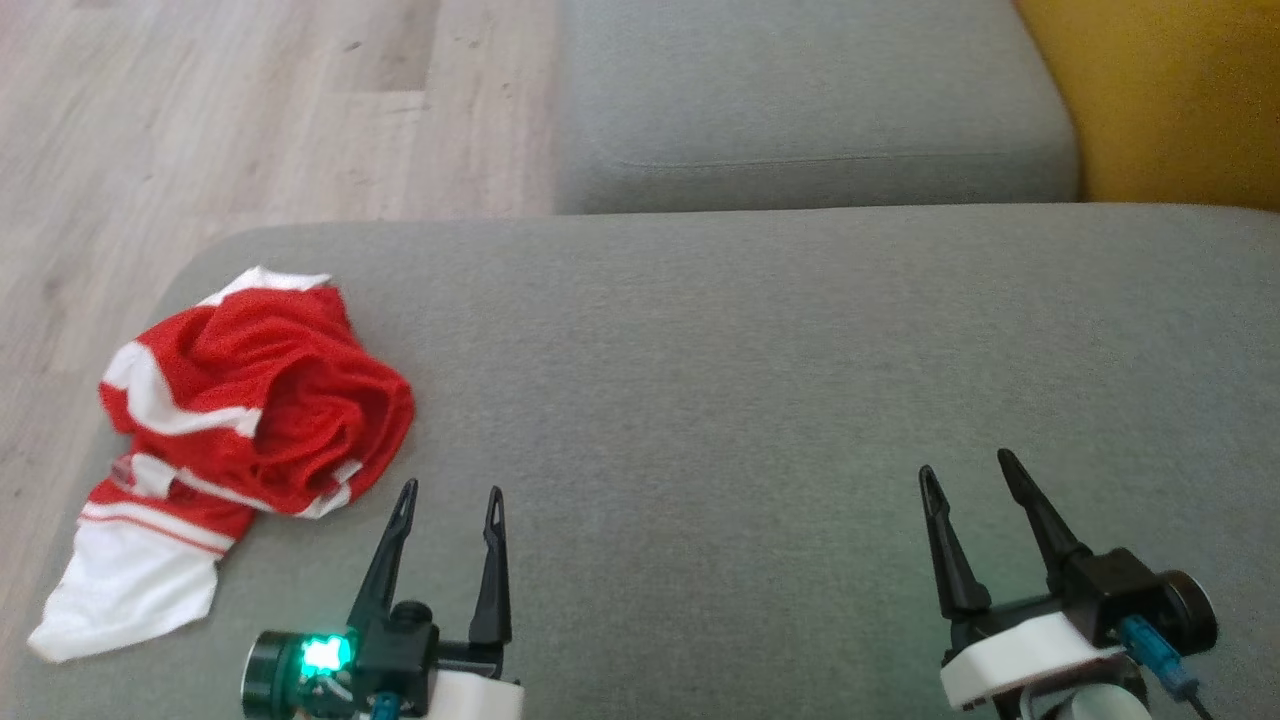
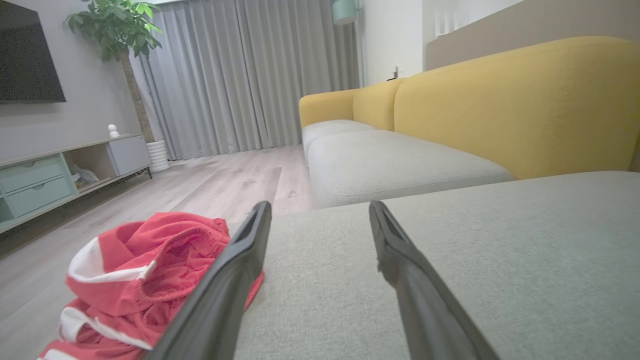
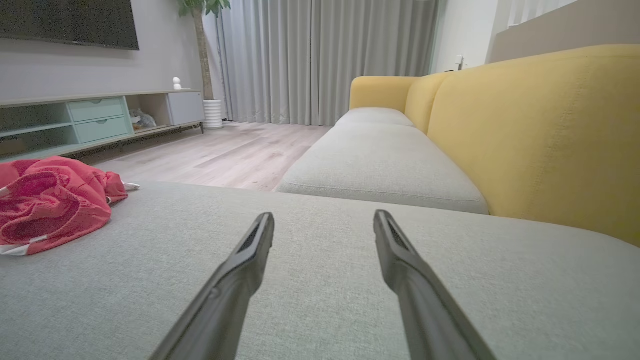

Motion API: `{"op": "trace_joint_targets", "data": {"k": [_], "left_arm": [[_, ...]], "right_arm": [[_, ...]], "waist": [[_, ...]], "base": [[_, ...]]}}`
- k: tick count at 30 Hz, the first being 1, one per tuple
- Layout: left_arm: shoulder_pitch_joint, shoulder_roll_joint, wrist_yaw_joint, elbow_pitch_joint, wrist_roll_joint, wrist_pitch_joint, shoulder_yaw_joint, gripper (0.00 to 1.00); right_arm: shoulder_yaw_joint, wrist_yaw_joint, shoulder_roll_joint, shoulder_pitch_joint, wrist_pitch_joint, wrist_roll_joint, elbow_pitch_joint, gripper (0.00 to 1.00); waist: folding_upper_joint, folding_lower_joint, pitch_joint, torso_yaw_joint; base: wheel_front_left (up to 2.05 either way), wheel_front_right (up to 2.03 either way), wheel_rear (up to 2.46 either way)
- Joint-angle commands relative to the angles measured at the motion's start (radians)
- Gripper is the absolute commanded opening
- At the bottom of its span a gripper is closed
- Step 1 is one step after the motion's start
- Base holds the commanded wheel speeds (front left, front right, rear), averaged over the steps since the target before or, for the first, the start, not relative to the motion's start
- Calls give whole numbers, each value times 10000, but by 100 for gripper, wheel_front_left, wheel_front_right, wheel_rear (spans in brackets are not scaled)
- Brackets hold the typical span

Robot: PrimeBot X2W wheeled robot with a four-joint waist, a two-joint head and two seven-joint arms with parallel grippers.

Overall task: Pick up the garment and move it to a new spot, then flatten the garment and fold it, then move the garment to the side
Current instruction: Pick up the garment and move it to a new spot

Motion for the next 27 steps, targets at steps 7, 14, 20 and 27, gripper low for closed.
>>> {"op": "trace_joint_targets", "data": {"k": [7, 14, 20, 27], "left_arm": [[-354, 37, 156, -283, 67, -95, 663, 100], [-305, 180, 306, -450, 96, -95, 1103, 100], [-236, 289, 374, -663, 68, -95, 1496, 100], [-1560, 478, 198, -777, 146, -95, 1759, 100]], "right_arm": [[74, -7, -91, -238, -109, -48, -465, 100], [-72, -7, -91, -276, -109, -35, -530, 100], [-228, -7, -91, -291, -109, -125, -567, 100], [-628, -7, -91, -419, -109, -767, -618, 100]], "waist": [[0, 0, 281, 1457], [0, 0, 493, 3224], [0, 0, 702, 4191], [0, 0, 1718, 4623]], "base": [[0, 0, 0], [0, 0, 0], [0, 0, 0], [0, 0, 0]]}}
